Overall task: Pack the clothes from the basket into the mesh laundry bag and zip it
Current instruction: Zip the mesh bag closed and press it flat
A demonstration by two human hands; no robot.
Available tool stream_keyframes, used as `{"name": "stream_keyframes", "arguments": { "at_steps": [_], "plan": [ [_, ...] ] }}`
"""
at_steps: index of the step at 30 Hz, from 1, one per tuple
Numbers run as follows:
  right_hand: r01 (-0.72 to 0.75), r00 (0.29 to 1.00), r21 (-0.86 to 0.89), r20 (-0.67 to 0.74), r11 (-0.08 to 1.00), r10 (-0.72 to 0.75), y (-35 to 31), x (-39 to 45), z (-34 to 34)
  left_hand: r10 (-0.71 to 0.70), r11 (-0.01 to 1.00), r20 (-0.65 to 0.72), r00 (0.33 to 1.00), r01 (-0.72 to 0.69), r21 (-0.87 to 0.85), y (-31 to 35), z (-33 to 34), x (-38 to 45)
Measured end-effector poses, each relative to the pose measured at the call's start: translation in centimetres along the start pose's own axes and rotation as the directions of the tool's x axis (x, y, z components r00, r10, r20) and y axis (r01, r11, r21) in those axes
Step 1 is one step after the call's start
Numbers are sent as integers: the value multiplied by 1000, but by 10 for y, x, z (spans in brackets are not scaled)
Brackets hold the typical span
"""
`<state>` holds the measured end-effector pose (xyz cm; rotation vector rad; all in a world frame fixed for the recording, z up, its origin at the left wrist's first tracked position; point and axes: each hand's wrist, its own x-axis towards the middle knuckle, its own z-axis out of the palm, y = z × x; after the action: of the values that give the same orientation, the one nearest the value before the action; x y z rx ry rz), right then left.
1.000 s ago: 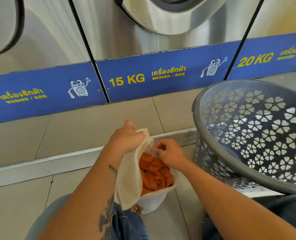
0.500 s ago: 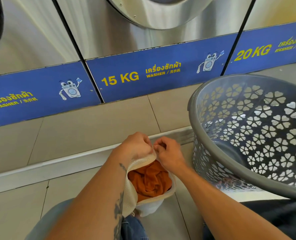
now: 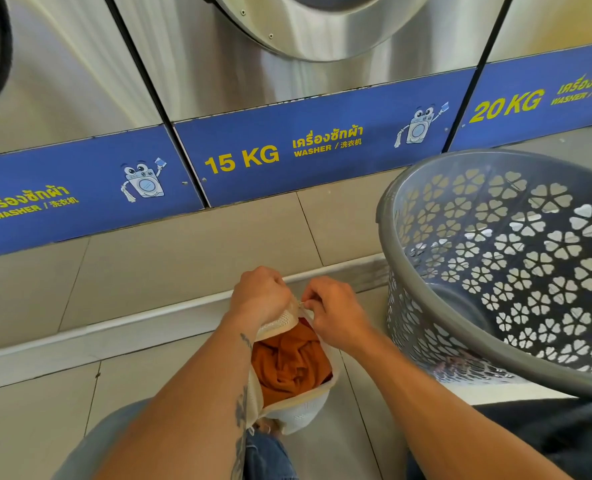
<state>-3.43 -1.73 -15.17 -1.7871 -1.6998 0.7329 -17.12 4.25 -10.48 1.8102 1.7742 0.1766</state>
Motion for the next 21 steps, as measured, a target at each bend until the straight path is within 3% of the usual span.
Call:
{"name": "stream_keyframes", "arguments": {
  "at_steps": [4, 11, 18, 21],
  "plan": [
    [-13, 999, -67, 41, 998, 16, 0, -11, 0, -59, 997, -129, 990, 64, 33, -7, -3, 3],
    [-127, 988, -1, 87, 992, 127, 13, -32, -8, -48, 998, -168, 985, 55, 35, -12, -5, 5],
    [-193, 965, -43, 171, 980, 198, 4, -71, -7, -12, 978, -222, 975, 57, 199, -17, -3, -6],
    [-239, 965, 41, 118, 970, 233, 1, -90, 1, 2, 976, -207, 978, 43, 212, -22, -2, -13]
  ]
}}
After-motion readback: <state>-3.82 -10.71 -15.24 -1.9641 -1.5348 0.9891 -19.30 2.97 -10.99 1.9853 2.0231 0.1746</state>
